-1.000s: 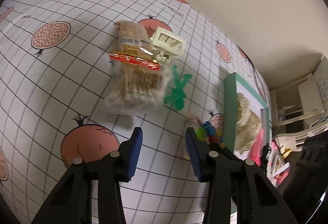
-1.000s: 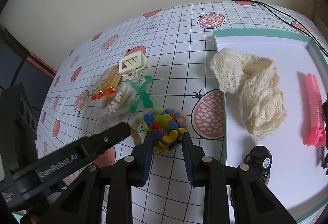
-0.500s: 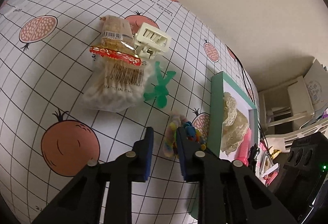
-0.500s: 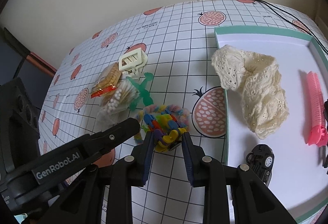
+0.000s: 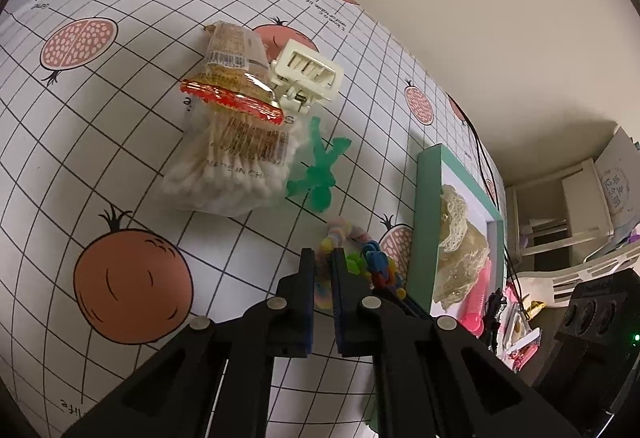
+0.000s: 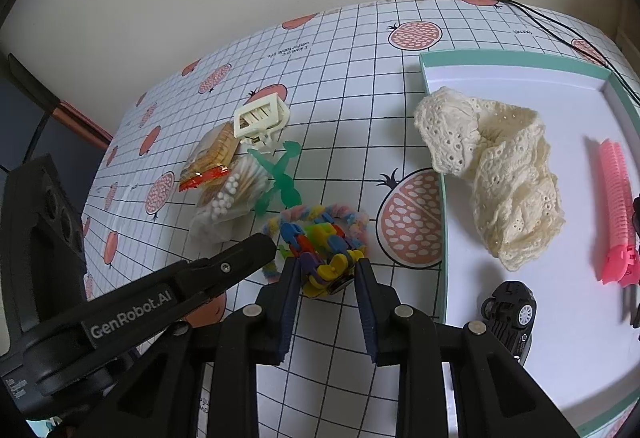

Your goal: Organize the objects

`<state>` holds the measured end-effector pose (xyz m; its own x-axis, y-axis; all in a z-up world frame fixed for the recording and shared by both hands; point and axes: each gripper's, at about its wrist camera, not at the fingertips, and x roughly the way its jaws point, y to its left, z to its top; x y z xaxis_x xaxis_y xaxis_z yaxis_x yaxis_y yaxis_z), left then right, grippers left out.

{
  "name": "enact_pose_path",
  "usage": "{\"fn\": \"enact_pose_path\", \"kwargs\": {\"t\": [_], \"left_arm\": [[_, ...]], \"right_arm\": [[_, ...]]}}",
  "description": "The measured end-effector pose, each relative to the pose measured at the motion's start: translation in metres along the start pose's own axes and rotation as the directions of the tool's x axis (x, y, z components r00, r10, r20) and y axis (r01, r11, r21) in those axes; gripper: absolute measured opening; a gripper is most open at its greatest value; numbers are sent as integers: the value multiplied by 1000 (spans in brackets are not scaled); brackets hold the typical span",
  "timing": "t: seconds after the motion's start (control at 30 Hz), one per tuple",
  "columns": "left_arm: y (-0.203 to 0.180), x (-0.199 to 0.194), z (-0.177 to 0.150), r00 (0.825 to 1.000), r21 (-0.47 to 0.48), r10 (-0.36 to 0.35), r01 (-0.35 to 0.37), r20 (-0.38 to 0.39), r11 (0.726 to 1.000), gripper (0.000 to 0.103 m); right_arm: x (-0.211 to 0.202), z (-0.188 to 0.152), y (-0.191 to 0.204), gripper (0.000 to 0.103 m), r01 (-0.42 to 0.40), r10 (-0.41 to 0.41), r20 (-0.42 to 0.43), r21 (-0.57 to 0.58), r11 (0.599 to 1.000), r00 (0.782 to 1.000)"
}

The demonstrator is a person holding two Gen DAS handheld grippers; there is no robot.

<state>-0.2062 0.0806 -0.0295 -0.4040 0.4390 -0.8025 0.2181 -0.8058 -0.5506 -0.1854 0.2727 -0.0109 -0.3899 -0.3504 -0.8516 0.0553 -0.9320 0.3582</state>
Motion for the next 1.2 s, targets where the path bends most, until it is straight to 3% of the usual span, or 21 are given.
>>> {"fn": "enact_pose_path", "kwargs": {"t": [0.37,0.83,1.2], "left_arm": [[10,-8,5,996,-16,80,-79,41,997,7],[-13,-33,8,993,38,12,-17,118,999,6],[-34,-46,3,987,102,-62,47,149,994,6]], "right_arm": [[-13,3,-3,30,-22,22,50,6,1000,998],[-47,8,-18,30,-33,23,186,50,998,982],[-70,7,-44,30,9,-33,244,98,995,969]]}}
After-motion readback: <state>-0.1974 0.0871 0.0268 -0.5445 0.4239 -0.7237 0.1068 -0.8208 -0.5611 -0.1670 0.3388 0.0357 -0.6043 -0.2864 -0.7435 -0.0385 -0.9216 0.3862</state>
